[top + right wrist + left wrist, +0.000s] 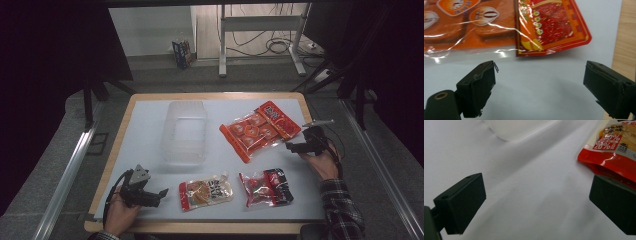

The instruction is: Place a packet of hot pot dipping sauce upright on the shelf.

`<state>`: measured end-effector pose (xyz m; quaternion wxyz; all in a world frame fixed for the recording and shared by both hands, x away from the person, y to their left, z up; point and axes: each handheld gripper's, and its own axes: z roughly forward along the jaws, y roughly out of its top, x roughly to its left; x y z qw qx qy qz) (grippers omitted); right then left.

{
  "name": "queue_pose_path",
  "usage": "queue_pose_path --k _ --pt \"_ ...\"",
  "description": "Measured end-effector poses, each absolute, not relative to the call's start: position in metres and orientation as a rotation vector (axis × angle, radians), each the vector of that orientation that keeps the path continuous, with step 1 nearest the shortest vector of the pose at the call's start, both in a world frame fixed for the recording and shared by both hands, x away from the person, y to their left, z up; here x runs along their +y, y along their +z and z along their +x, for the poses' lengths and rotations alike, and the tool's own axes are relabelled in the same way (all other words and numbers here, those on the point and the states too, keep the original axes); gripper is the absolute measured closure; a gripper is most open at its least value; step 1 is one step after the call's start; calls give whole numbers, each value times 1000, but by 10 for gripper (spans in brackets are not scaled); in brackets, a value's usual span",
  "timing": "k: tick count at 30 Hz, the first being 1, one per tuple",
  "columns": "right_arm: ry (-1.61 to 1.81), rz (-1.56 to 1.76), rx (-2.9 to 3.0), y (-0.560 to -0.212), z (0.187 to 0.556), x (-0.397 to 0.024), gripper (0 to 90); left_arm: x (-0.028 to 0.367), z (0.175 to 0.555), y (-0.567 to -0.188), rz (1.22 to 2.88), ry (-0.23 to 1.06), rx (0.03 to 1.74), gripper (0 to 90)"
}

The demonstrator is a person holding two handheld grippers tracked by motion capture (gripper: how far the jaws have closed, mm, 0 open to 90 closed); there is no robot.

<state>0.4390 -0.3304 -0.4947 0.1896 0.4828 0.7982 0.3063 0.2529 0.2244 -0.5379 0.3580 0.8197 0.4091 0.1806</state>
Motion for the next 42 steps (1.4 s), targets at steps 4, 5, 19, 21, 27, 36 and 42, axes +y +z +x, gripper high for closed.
queue_pose_path --k 4,5,19,21,27,36,42 --pt "852 1377 2236 -497 448 -334 103 224 253 -538 2121 468 1057 8" --pt "848 1385 2238 -499 451 -335 102 224 253 -538 2122 468 1056 8" --pt "940 1450 2246 -507 487 -340 139 221 253 -540 2151 466 1051 8" --pt "980 1440 2257 -505 490 -341 182 220 254 -540 2159 465 1051 8" --pt "1012 1391 2267 -494 491 -338 256 218 253 -541 2181 465 1038 8" --pt "985 1277 2349 -481 497 -312 393 214 254 -543 2223 468 1016 7" --pt "924 1294 2364 -485 508 -305 411 212 254 -544 2236 470 1008 8"
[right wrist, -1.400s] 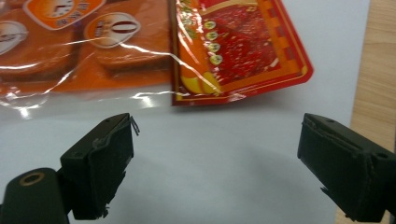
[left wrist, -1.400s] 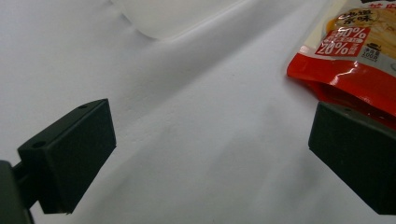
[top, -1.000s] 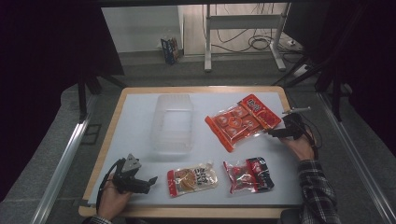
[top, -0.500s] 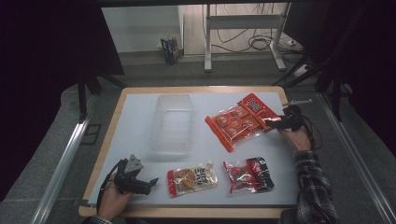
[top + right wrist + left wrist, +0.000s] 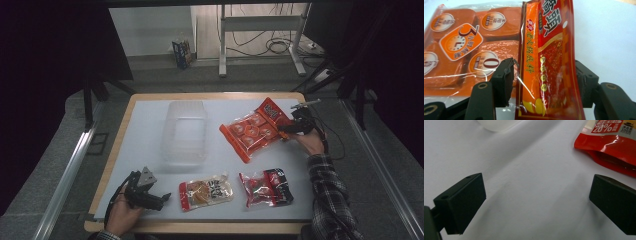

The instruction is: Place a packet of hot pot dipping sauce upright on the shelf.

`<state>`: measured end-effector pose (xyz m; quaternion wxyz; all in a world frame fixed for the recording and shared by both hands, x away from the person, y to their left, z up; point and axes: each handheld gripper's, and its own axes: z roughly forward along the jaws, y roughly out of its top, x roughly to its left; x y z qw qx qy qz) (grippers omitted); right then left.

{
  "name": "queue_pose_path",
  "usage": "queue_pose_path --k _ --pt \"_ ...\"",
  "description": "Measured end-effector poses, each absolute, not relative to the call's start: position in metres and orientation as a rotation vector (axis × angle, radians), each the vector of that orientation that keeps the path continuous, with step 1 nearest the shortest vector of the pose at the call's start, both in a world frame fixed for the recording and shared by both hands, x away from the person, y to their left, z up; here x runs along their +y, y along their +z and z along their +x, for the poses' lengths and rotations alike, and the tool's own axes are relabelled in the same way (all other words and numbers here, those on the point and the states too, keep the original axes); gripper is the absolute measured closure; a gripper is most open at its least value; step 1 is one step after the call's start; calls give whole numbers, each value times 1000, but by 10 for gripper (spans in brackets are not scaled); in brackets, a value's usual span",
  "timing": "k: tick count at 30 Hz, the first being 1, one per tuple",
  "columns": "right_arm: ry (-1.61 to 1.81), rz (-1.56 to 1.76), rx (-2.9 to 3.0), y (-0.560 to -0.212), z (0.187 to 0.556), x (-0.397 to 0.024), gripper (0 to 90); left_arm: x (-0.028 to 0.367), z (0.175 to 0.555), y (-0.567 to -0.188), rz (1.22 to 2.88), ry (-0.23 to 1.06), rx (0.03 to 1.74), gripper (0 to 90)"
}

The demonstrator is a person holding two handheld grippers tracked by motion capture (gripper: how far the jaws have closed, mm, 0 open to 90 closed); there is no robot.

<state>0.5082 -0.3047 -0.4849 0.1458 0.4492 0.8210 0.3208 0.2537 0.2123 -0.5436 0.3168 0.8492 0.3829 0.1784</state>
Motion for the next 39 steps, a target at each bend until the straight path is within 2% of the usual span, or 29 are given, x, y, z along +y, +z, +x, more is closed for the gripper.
queue_pose_path --k 4,5,13,23,39 --pt "877 1299 2389 -492 518 -298 480 212 254 -544 2237 472 1006 7" --pt "888 1312 2386 -493 522 -297 550 212 254 -544 2239 473 1004 7" --pt "838 1372 2401 -500 529 -295 877 211 253 -544 2244 473 999 8" --pt "865 1379 2382 -479 512 -296 883 210 253 -543 2245 483 994 7" --pt "1099 1241 2324 -393 475 -276 881 213 253 -540 2205 488 1012 8"
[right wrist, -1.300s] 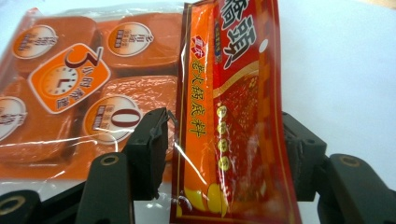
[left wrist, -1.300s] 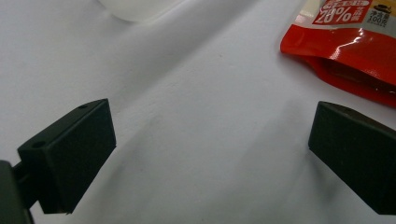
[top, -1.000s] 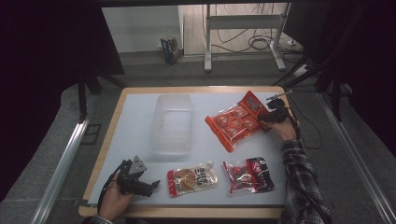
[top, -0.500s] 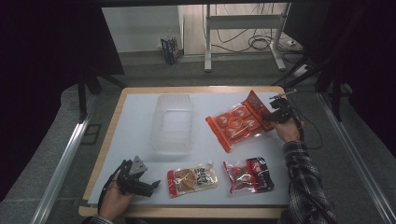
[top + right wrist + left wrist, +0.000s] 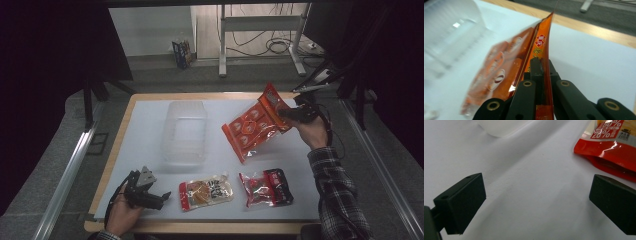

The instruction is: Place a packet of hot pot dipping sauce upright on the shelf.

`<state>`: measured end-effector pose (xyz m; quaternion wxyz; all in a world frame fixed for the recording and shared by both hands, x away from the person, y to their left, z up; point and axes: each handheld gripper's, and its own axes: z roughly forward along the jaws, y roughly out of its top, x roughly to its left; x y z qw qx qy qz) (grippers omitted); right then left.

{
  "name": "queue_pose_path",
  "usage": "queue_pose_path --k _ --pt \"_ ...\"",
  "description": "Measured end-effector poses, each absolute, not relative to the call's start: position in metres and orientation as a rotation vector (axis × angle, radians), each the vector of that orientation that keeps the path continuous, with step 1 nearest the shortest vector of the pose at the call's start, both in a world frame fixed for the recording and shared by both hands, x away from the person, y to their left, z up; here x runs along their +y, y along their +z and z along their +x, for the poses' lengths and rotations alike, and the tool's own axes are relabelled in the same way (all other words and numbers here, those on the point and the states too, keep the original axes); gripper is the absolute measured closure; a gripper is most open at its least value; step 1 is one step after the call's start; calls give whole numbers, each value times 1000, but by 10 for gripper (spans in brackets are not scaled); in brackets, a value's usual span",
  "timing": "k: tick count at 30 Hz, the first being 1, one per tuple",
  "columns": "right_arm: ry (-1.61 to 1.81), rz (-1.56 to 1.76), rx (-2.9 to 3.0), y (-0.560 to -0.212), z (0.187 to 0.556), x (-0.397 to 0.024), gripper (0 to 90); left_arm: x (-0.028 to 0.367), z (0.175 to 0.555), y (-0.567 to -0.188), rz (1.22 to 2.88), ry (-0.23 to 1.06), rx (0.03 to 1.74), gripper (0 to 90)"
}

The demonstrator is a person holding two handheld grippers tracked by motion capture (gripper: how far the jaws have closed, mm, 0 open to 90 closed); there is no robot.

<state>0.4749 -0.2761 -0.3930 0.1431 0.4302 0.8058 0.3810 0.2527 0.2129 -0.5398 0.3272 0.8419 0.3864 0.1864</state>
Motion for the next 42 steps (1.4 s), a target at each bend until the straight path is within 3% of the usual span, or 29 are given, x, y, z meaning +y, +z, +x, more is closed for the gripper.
queue_pose_path --k 23,42 --pt "1230 1038 2404 -321 442 -197 885 213 252 -536 2161 488 1010 8" --pt "1322 983 2388 -284 430 -173 885 213 251 -535 2131 485 1013 5"
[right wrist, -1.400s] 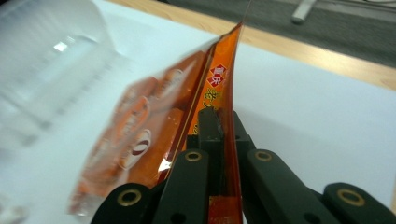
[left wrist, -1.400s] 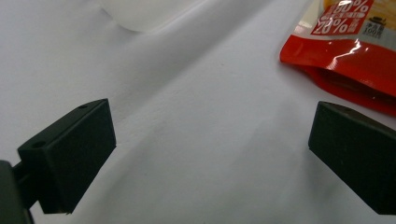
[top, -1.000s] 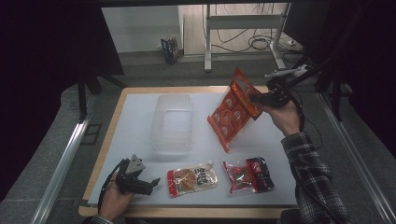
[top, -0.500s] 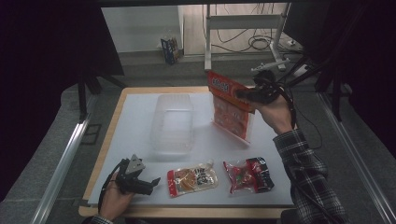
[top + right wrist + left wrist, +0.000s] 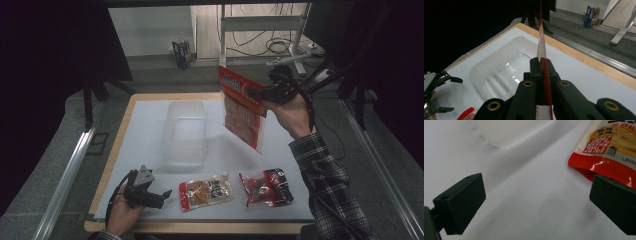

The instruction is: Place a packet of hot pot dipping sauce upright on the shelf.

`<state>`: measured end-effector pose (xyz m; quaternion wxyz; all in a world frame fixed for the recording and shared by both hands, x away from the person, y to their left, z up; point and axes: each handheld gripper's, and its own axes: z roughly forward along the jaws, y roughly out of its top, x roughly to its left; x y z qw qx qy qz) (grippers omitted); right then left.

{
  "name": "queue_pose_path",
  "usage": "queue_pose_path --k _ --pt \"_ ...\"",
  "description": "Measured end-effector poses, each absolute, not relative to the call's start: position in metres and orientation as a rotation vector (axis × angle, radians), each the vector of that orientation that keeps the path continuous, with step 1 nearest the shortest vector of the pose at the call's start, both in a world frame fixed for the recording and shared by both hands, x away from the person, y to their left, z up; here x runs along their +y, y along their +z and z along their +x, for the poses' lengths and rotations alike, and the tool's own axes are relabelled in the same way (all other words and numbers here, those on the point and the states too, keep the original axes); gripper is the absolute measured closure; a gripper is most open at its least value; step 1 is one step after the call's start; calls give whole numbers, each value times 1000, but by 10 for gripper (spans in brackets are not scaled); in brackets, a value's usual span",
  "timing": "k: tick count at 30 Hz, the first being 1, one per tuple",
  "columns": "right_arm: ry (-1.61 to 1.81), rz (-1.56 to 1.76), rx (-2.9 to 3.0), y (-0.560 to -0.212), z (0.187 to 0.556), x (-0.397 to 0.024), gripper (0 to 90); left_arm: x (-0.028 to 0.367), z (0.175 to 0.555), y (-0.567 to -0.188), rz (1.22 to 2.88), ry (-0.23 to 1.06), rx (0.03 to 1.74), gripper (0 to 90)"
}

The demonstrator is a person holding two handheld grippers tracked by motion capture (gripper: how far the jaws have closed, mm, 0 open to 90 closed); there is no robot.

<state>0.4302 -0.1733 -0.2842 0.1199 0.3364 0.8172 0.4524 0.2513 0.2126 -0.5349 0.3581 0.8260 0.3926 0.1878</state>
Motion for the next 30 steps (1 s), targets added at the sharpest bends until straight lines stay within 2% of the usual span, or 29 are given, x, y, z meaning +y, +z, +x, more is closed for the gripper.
queue_pose_path --k 16,30 --pt "1412 905 2386 -257 432 -124 884 213 250 -534 2138 498 1003 5" --pt "1435 910 2406 -270 455 -70 884 212 249 -534 2141 504 994 5"
